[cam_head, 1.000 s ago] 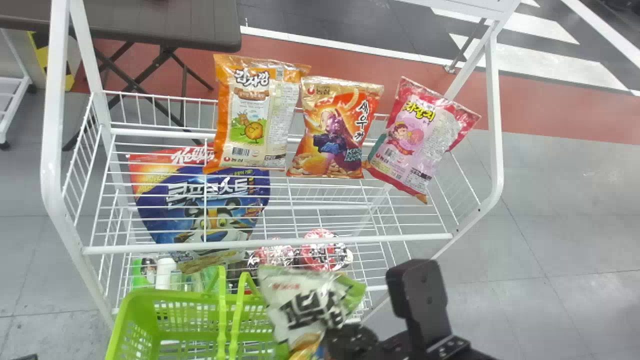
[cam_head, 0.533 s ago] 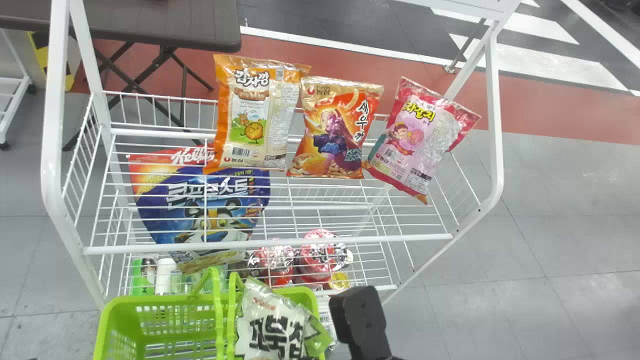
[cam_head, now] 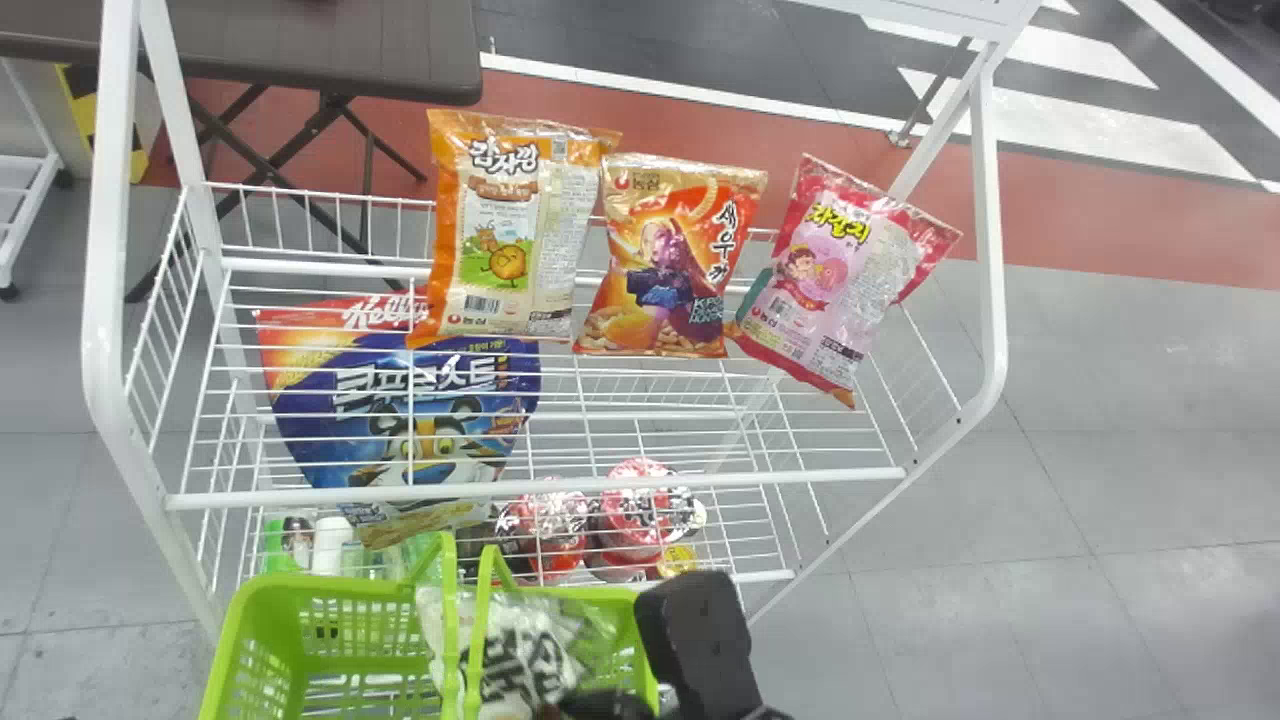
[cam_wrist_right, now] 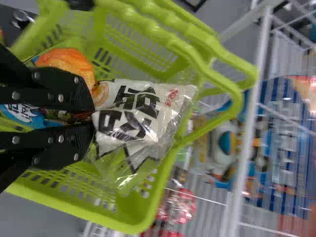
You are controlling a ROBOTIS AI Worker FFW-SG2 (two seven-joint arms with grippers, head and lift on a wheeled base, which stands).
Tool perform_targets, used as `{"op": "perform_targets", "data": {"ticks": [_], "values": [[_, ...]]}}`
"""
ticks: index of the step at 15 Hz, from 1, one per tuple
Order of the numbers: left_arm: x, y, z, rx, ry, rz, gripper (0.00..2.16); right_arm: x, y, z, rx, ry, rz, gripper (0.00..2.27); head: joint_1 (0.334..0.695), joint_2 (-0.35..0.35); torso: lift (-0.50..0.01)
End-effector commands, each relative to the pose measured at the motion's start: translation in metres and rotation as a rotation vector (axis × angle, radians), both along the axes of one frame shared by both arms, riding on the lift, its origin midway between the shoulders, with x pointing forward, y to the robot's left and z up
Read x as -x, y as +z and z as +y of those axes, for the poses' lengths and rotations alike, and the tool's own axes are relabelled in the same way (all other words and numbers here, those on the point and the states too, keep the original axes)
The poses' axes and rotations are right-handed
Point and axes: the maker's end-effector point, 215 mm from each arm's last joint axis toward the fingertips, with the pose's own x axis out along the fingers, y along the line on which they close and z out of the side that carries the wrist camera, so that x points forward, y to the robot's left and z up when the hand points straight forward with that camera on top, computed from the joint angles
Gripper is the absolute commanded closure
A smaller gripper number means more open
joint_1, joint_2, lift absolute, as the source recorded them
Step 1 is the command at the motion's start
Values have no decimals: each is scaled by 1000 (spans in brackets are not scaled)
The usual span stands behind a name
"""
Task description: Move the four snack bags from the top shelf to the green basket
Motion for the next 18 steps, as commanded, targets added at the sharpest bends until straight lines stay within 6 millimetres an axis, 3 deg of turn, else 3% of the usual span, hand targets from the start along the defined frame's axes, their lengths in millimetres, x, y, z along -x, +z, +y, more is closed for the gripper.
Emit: {"op": "perform_targets", "data": {"ticks": [1,4,7,10,14,18], "values": [[2,1,1,1,-1,0,1403,-30,13,-3,15,1,-102,46,695,-348,0],[4,3,2,6,-2,0,1403,-45,15,-2,13,6,-125,53,695,-318,0],[4,4,3,6,-1,-3,1403,-116,50,-7,31,-42,-368,56,695,-302,0],[5,3,3,4,-1,-1,1403,-192,80,8,-9,-90,-567,63,695,-260,0],[4,1,5,-5,-2,1,1403,-268,74,11,16,-167,-630,63,695,-194,0],[1,-5,7,-15,1,6,1403,-322,83,8,10,-213,-703,66,695,-171,0]]}}
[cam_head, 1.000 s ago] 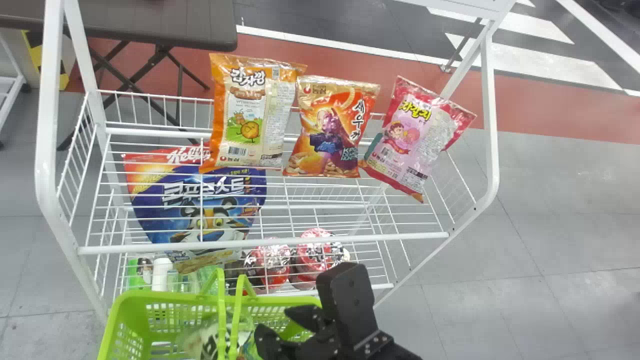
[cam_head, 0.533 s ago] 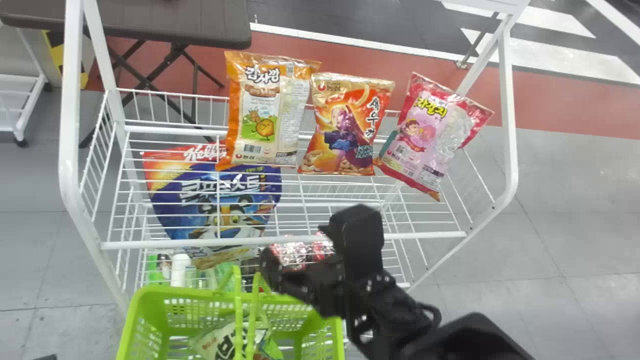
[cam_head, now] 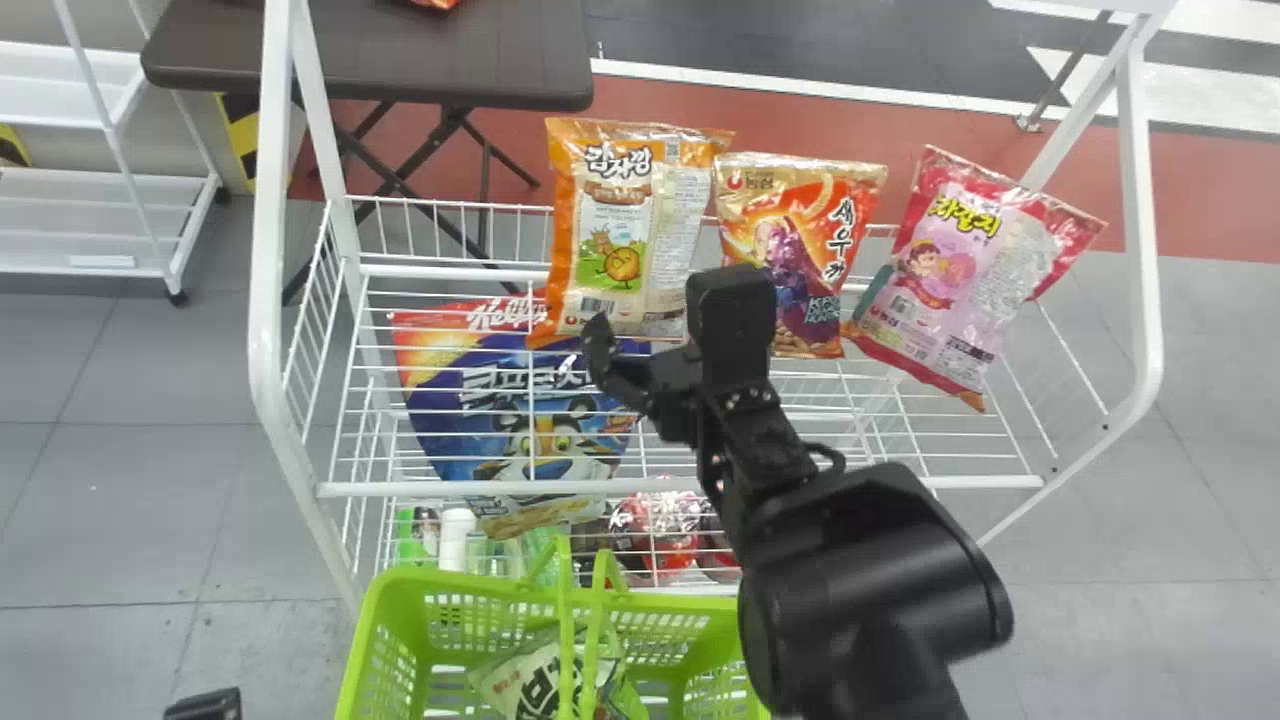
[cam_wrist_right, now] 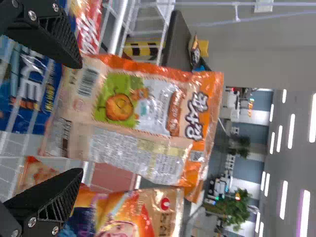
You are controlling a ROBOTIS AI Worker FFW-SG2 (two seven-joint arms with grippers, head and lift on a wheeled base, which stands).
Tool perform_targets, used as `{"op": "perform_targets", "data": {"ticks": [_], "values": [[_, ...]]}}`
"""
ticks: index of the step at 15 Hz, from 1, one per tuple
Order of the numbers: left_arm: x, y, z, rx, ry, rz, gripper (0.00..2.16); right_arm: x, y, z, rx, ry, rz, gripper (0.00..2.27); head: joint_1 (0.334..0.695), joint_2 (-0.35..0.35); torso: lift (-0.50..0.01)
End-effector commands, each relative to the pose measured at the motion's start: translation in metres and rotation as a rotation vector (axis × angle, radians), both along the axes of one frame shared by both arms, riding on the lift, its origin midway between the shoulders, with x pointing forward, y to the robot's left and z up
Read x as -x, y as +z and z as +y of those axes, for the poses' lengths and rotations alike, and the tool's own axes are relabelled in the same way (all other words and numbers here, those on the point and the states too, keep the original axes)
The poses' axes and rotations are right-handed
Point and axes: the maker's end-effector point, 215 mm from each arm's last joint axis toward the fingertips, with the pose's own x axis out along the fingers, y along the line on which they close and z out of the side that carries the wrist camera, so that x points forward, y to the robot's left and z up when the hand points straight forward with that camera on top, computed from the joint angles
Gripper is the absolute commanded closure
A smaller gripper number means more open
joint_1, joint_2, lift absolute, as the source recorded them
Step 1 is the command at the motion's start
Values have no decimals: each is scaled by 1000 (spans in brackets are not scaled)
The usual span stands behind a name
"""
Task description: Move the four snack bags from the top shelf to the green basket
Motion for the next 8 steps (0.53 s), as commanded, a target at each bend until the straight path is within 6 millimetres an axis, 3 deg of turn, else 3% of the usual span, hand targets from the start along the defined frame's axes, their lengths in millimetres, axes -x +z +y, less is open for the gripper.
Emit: {"op": "perform_targets", "data": {"ticks": [1,4,5,7,8], "values": [[-3,-2,2,-2,0,0,1403,-25,4,6,-31,3,-25,73,695,-168,0],[-7,-4,4,-4,5,0,1403,-45,-4,10,-47,21,5,269,695,-150,0],[-7,-5,5,-3,6,3,1403,-49,-6,11,-60,45,23,620,695,-146,0],[-8,-5,5,-4,7,1,1403,-45,-13,23,-74,95,54,1683,695,-133,0],[-9,-5,5,-4,9,1,1403,-42,-12,29,-80,116,54,1976,695,-125,0]]}}
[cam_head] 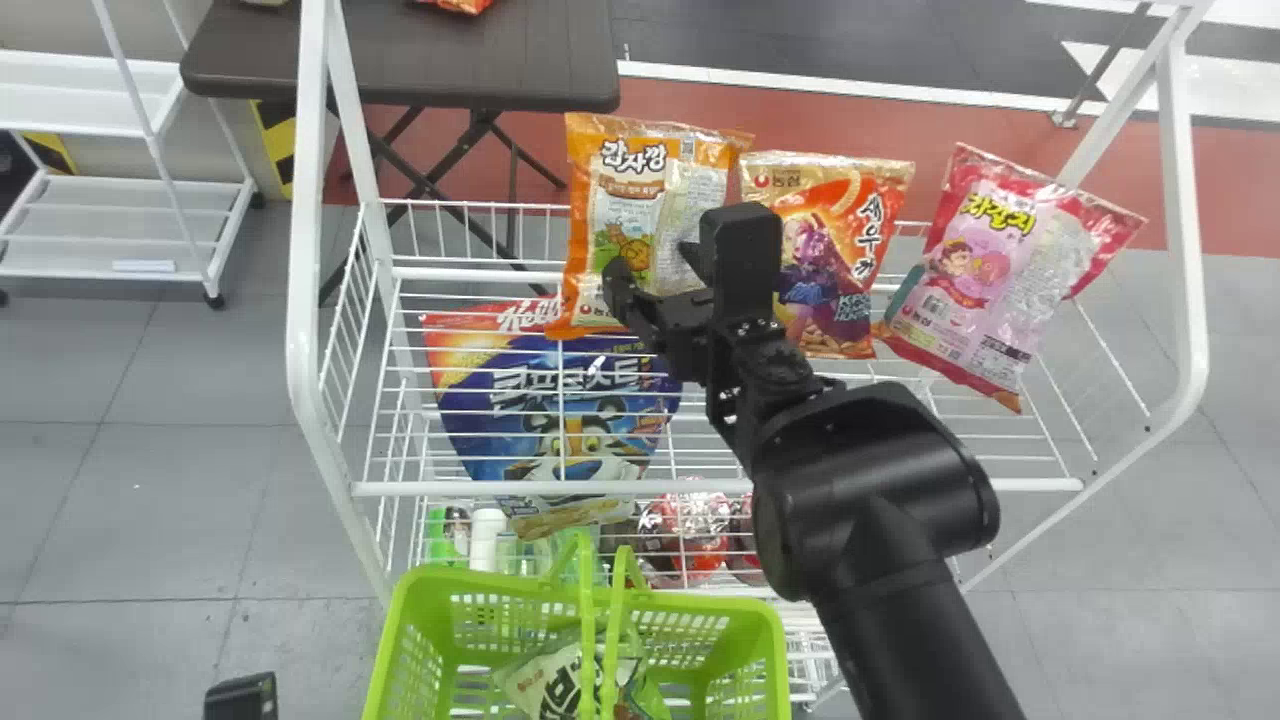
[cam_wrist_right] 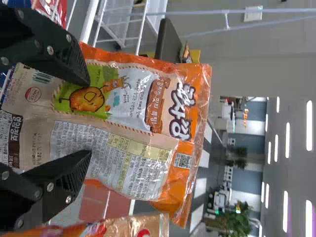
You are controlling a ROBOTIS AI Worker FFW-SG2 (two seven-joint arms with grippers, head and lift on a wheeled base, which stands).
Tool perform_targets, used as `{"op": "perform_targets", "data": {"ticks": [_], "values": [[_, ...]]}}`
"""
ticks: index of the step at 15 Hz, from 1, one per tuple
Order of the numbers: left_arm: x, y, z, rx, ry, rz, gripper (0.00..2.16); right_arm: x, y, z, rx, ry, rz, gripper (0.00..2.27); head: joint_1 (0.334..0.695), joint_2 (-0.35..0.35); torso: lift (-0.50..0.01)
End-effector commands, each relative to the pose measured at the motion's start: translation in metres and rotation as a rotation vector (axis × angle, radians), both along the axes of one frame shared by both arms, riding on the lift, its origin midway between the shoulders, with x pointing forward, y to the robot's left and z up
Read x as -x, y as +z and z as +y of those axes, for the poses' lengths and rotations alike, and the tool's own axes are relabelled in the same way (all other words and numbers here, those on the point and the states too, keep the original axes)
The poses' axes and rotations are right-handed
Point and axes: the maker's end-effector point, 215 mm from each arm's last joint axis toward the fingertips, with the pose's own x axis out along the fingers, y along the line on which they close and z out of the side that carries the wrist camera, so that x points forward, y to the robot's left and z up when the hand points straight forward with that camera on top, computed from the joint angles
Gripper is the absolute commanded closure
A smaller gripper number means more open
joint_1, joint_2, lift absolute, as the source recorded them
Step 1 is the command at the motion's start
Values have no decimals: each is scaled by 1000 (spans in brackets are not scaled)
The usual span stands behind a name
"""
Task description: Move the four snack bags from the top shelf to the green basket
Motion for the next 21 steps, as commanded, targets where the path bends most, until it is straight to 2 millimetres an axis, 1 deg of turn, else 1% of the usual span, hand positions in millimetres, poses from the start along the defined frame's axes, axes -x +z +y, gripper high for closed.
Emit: {"op": "perform_targets", "data": {"ticks": [1,2,3,4,6,7,8,9,10,11,13,14,15,16,17,18,19,20,21], "values": [[0,0,0,3,1,0,1403,8,3,15,-11,29,-4,2118,695,-121,0],[0,1,1,3,1,0,1403,13,8,18,-20,36,-18,2138,695,-111,0],[0,2,0,3,2,-1,1403,19,19,24,-38,49,-49,2196,695,-105,0],[0,3,-1,6,2,-4,1403,29,30,24,-61,49,-76,2223,695,-98,0],[0,4,-2,3,1,-6,1403,49,45,26,-77,51,-89,2223,695,-89,0],[0,6,-3,5,-1,-12,1403,63,54,25,-83,47,-89,2223,695,-89,0],[0,8,-4,5,-3,-16,1403,78,57,19,-86,38,-63,2223,695,-90,0],[1,10,-6,7,-7,-19,1403,92,62,6,-77,18,-58,2223,695,-93,0],[2,11,-6,6,-9,-20,1406,105,66,-2,-69,11,-53,2223,695,-98,0],[2,11,-6,5,-10,-21,1403,122,67,-25,-41,-15,-24,2223,695,-123,0],[4,10,-5,3,-9,-19,1403,161,52,-59,-8,-59,82,2223,695,-168,0],[5,9,-5,0,-5,-14,1403,187,45,-72,-21,-70,143,2223,695,-198,0],[5,8,-5,0,-3,-12,1403,211,43,-82,-36,-77,182,2223,695,-231,0],[5,8,-5,0,-2,-12,1403,230,41,-90,-30,-86,206,2223,695,-264,0],[6,8,-5,-2,-2,-11,1403,247,40,-100,-18,-101,225,2223,695,-321,0],[8,7,-5,-1,-2,-6,1403,266,35,-110,-7,-109,256,2223,695,-345,0],[9,5,-4,-5,0,-1,1403,278,28,-117,3,-110,292,2223,695,-350,0],[11,3,-2,-12,7,8,1406,294,13,-121,7,-103,361,2223,695,-350,0],[12,3,-2,-12,16,6,1403,317,-8,-118,-4,-81,459,2223,695,-350,0]]}}
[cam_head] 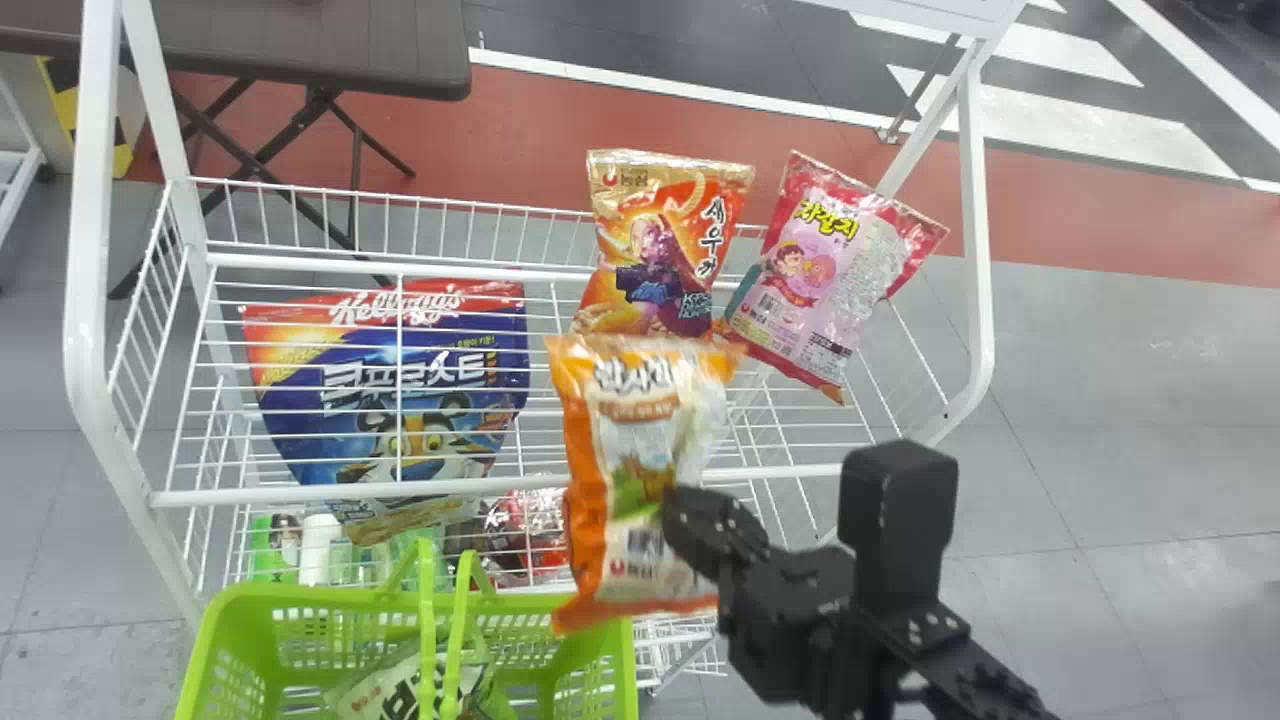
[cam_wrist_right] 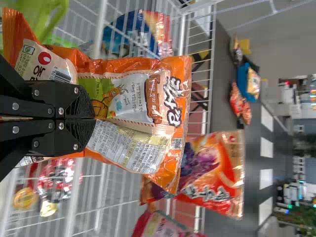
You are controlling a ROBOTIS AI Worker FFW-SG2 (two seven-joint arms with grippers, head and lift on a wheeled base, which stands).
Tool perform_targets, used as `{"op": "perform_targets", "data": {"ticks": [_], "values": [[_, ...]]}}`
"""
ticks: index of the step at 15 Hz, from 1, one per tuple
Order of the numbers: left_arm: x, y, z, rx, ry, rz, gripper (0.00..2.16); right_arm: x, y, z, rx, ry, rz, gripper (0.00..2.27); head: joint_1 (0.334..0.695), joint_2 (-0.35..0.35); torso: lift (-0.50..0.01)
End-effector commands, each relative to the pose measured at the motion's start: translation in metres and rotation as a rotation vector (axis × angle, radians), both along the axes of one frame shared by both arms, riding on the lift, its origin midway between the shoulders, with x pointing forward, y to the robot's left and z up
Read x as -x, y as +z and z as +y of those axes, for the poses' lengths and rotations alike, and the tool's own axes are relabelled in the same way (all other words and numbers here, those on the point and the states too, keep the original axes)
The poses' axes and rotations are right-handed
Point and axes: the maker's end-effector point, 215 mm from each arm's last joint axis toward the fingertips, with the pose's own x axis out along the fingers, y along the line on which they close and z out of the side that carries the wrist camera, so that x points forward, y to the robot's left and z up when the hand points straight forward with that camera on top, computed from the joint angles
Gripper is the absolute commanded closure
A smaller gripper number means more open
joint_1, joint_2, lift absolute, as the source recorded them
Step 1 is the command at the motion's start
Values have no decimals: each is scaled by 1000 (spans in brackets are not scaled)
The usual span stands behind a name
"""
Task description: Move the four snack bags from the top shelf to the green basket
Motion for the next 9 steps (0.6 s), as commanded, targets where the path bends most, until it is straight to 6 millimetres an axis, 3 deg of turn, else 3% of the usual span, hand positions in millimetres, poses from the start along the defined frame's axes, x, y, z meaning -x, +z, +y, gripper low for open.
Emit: {"op": "perform_targets", "data": {"ticks": [1,3,5,9], "values": [[1,0,3,-2,25,-16,1403,47,-40,-3,-14,16,196,2223,695,-350,0],[1,2,2,5,34,-24,1403,91,-71,15,-66,53,361,2219,695,-350,0],[0,3,-2,8,35,-31,1403,108,-83,37,-109,94,410,2223,695,-350,0],[5,5,-6,4,25,-36,1403,97,-89,84,-161,168,358,2219,695,-350,0]]}}
